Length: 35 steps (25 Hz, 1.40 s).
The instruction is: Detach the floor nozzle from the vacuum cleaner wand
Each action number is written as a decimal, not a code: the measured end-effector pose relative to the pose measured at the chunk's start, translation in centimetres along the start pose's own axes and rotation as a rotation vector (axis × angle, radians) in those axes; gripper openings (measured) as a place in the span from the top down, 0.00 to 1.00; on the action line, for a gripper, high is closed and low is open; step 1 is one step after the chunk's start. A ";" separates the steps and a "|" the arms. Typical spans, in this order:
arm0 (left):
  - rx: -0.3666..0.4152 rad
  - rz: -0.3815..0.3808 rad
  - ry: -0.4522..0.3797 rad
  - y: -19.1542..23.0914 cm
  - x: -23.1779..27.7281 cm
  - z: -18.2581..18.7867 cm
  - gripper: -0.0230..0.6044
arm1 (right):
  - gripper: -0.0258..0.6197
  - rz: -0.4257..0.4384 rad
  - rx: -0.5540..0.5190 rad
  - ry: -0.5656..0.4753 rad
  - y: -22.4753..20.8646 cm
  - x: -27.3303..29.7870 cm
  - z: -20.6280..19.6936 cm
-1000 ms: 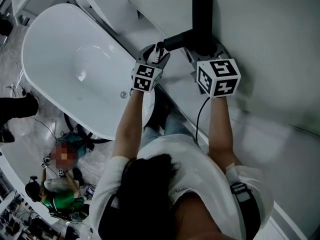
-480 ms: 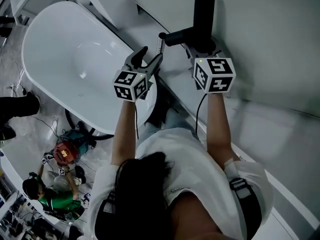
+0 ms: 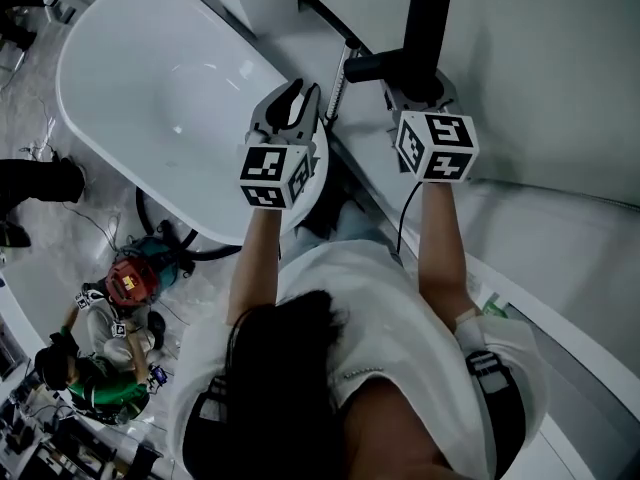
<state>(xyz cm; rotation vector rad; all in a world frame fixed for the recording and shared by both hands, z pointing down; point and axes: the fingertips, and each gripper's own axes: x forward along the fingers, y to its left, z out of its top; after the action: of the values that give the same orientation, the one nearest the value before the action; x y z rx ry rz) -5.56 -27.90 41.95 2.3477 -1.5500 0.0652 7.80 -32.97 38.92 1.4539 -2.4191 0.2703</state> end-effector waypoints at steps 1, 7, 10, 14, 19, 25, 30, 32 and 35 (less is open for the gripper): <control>0.001 0.015 -0.004 0.1 -0.5 0.2 0.86 | 0.64 -0.005 0.001 -0.003 0.3 -0.3 -0.1; 0.027 0.138 0.024 1.2 -2.9 0.4 0.96 | 0.64 -0.017 0.035 -0.001 1.5 -2.3 -1.2; 0.014 0.175 0.031 1.2 -4.1 0.2 0.96 | 0.64 -0.012 0.063 0.000 2.4 -2.9 -2.1; -0.015 0.214 0.030 1.1 -5.0 0.2 0.96 | 0.64 0.006 0.056 -0.006 4.0 -3.0 -2.8; 0.011 0.219 0.035 0.3 -5.5 0.2 0.96 | 0.64 0.019 0.046 -0.011 5.3 -3.5 -3.7; 0.030 0.222 0.035 0.1 -6.0 -0.5 0.96 | 0.64 0.005 0.030 -0.011 5.9 -3.9 -4.6; 0.030 0.207 0.043 -0.8 -6.1 -1.3 0.96 | 0.64 -0.005 0.016 -0.013 5.9 -4.5 -5.2; 0.034 0.201 0.043 -0.9 -6.0 -1.3 0.96 | 0.64 -0.011 0.011 -0.018 6.0 -4.5 -5.1; 0.045 0.196 0.054 -1.2 -6.2 -1.8 0.96 | 0.64 -0.020 0.000 -0.019 6.2 -4.8 -5.3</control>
<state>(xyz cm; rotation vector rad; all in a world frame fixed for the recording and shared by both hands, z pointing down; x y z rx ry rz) -6.77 -21.41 42.06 2.2003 -1.7637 0.2089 5.32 -24.43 42.19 1.4867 -2.4181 0.2526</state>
